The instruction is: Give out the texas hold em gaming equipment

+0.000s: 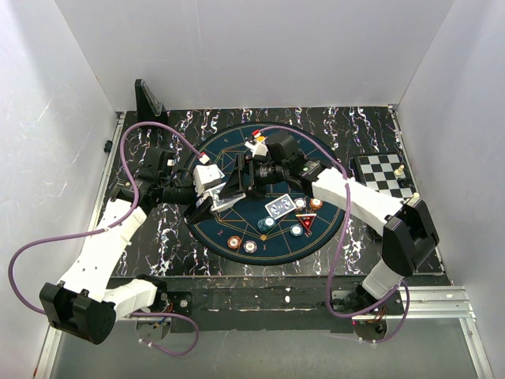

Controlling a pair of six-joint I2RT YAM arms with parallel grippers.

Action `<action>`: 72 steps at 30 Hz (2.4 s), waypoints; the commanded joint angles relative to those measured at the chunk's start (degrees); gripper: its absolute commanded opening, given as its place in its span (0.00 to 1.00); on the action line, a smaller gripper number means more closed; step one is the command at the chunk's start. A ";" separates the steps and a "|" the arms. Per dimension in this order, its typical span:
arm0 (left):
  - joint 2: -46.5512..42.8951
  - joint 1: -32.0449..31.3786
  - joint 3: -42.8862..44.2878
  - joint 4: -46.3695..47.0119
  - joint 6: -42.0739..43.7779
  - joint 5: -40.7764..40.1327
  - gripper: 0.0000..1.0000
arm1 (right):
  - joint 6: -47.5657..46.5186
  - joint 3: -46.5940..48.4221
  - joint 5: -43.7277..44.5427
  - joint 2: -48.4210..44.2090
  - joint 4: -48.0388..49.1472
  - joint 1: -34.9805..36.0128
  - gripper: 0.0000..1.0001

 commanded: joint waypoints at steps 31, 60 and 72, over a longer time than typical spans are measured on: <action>-1.67 -0.13 1.27 1.65 -0.45 2.42 0.05 | -1.02 1.42 0.69 -3.21 -0.95 -2.78 0.54; -2.11 -0.22 1.71 0.69 0.25 2.24 0.04 | -2.42 9.15 -3.44 2.85 -0.68 -5.07 0.86; -1.85 -0.13 2.24 0.77 0.34 1.89 0.04 | -3.30 8.36 -4.58 3.64 -3.05 -4.37 0.67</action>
